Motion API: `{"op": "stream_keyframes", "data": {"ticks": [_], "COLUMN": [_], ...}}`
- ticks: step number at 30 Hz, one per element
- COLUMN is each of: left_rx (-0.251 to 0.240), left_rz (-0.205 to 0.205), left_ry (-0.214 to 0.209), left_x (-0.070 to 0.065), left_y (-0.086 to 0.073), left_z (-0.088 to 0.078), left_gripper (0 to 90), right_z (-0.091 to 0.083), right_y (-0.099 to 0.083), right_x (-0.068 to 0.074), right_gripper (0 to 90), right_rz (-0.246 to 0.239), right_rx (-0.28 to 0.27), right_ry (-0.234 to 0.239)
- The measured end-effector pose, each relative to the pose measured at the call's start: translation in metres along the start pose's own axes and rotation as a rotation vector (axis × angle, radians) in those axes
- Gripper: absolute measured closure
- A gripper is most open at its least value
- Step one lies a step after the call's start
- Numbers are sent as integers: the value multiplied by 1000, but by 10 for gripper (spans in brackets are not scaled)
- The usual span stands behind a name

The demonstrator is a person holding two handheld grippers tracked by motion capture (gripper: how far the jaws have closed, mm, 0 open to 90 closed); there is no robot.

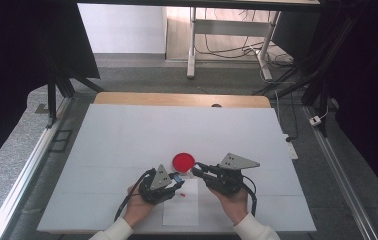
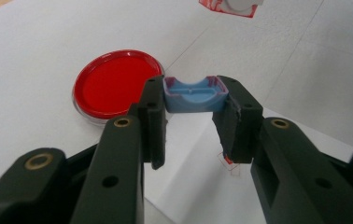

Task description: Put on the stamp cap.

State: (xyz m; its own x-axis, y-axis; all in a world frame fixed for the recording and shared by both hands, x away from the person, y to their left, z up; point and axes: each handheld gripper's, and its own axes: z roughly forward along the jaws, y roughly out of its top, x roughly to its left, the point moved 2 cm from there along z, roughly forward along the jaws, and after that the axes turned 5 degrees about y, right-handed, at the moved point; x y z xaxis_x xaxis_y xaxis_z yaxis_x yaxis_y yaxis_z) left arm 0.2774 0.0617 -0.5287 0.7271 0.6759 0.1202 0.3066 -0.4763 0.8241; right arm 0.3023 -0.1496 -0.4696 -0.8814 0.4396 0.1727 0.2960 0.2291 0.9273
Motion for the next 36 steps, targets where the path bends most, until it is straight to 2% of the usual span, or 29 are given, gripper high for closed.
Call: {"op": "stream_keyframes", "data": {"ticks": [9,14,20,36], "left_rx": [1,3,6,5], "left_rz": [20,24,33,41], "left_ry": [-3,-6,-6,3], "left_x": [-6,-9,-10,-12], "left_y": [5,6,6,6], "left_z": [8,12,13,13], "left_gripper": [645,645,645,645], "right_z": [3,8,11,17], "right_y": [-2,-3,-4,-7], "right_x": [2,4,5,9], "right_gripper": [750,751,751,750], "right_rz": [15,39,67,106], "right_rx": [16,31,36,54], "right_ry": [-3,-24,-32,-41]}}
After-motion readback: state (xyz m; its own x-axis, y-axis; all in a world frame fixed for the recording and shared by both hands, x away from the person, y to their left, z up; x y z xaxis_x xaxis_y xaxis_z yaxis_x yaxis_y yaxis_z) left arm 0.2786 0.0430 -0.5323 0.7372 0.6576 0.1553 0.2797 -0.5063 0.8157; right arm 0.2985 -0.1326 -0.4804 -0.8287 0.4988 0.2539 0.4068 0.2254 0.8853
